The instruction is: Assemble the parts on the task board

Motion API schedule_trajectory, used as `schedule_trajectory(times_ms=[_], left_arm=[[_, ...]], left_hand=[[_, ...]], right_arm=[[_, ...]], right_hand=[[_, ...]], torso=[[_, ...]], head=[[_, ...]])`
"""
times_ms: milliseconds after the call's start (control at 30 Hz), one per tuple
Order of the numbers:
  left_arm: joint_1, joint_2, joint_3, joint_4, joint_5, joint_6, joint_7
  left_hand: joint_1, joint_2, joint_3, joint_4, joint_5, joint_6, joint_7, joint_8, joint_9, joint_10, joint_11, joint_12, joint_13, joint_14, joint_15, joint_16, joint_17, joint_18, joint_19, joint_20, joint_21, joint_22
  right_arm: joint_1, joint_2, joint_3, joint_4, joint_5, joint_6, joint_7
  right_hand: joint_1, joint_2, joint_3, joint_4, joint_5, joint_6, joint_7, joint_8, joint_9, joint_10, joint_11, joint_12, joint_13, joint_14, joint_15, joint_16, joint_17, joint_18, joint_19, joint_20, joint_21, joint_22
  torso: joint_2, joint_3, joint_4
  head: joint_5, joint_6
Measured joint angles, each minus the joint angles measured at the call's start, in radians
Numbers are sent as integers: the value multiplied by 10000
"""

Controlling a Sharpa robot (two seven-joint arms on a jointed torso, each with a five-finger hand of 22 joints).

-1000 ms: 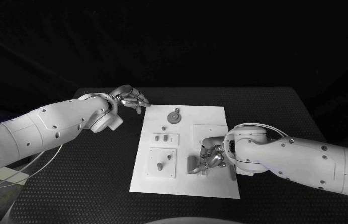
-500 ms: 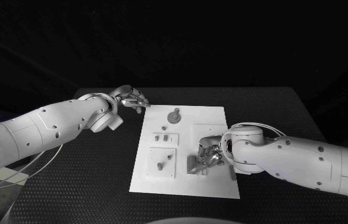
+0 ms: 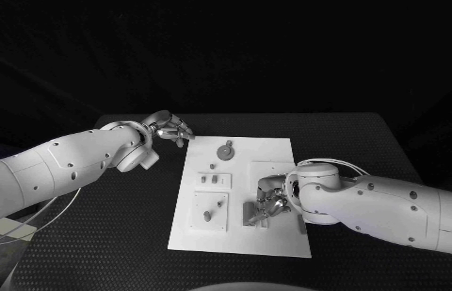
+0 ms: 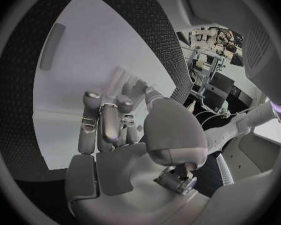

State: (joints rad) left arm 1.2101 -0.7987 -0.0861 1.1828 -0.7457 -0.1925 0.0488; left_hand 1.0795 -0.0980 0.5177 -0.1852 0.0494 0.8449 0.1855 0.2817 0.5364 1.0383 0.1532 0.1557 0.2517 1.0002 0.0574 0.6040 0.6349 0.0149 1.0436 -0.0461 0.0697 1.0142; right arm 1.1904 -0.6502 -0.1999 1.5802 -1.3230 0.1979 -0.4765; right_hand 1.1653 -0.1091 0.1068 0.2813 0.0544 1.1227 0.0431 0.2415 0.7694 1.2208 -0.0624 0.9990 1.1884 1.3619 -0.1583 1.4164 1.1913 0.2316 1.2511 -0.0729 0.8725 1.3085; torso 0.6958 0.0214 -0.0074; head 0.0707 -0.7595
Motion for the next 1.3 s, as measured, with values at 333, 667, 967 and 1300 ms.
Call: schedule_trajectory(times_ms=[333,667,967,1300], left_arm=[[0,0,0,-3,-1,1,0],[0,-5,0,-6,-1,2,-1],[0,-4,0,-5,-2,4,-3],[0,-9,0,-5,-2,6,-5]], left_hand=[[0,0,0,0,0,0,0,0,0,0,0,20,-9,0,0,-45,10,0,0,0,0,0],[0,0,0,0,0,0,0,0,0,1,-1,20,-7,0,0,-45,19,0,0,0,0,0],[0,0,0,0,0,0,0,0,0,1,-1,20,-7,0,0,-46,29,0,0,0,0,0],[0,0,0,0,0,0,0,0,0,1,-1,19,-16,0,0,-45,37,0,0,0,0,0]], right_arm=[[-26,60,3,11,-187,54,23],[-102,144,11,24,-297,161,107],[-122,201,12,-41,-347,219,156],[-132,189,14,-43,-376,210,199]], right_hand=[[39,39,0,0,0,3,-1,0,1,0,0,0,7,10,11,0,18,1,1,1,1,0],[91,-15,-4,5,-1,14,-14,0,1,0,1,0,13,11,12,0,18,0,14,16,1,0],[91,-15,-31,32,-1,-18,15,0,1,0,0,0,21,11,14,0,22,0,14,17,2,0],[144,39,-32,32,-2,-20,13,0,2,0,0,0,21,4,20,0,28,0,13,18,2,0]], torso=[[0,0,3],[-1,0,7],[1,1,6],[2,4,1]], head=[[0,-14],[28,-26],[43,-47],[59,-58]])
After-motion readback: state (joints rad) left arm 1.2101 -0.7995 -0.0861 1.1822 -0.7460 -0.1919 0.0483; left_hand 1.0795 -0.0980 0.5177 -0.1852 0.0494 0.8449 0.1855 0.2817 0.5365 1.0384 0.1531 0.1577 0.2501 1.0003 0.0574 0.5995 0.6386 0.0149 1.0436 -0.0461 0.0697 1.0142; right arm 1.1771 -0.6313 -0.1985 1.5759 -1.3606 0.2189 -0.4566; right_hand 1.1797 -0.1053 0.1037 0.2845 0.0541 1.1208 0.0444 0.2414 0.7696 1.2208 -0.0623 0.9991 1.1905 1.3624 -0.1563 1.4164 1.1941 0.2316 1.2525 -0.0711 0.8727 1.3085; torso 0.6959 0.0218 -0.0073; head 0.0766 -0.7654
